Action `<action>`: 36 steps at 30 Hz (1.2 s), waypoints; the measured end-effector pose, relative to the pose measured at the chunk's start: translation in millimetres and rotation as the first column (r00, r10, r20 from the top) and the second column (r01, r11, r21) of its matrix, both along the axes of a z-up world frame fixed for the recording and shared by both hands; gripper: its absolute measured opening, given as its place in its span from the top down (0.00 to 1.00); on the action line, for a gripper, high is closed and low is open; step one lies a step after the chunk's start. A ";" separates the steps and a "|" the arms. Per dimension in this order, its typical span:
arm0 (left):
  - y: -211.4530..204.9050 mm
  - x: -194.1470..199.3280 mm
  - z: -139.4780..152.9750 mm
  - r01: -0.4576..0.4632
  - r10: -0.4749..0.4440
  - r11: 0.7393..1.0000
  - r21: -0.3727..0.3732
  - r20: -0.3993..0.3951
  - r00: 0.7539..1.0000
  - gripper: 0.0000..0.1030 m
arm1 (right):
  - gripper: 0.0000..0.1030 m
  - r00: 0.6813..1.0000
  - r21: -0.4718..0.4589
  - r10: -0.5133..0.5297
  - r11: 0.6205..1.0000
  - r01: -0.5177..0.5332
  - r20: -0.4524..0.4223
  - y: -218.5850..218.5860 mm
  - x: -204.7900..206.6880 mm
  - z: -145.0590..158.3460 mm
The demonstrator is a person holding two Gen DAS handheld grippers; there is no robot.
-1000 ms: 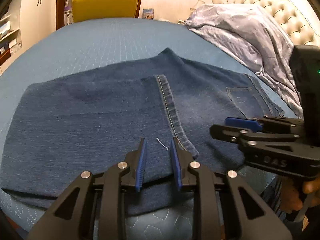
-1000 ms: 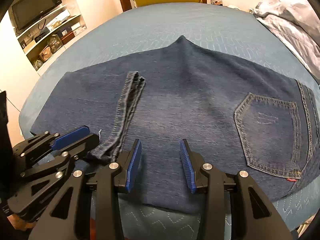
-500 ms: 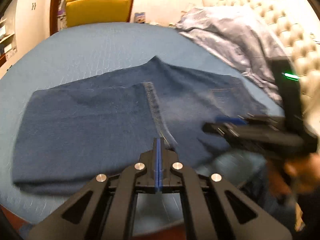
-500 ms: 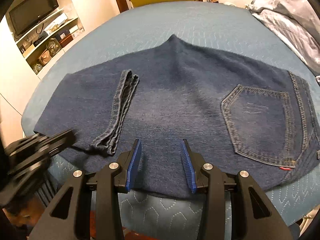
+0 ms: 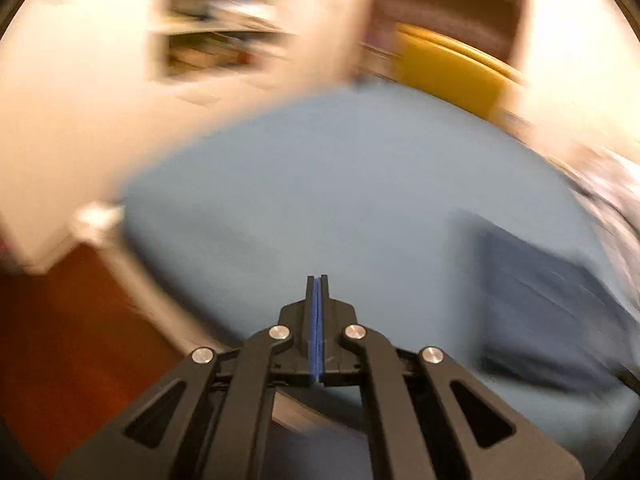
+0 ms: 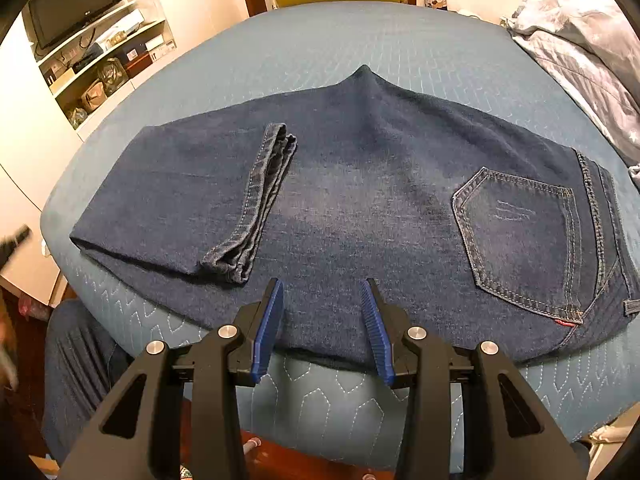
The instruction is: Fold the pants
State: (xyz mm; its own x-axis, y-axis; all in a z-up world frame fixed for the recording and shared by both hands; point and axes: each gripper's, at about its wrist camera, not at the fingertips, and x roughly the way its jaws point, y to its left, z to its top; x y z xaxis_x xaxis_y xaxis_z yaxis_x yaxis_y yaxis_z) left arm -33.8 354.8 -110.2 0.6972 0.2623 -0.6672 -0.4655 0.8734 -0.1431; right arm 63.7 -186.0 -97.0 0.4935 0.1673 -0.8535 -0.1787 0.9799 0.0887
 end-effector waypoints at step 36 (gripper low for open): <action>-125.9 -12.2 -7.8 0.132 -0.136 0.984 0.121 0.021 0.991 0.07 | 0.51 0.998 0.019 0.057 0.998 -0.057 0.007 19.1 7.2 9.6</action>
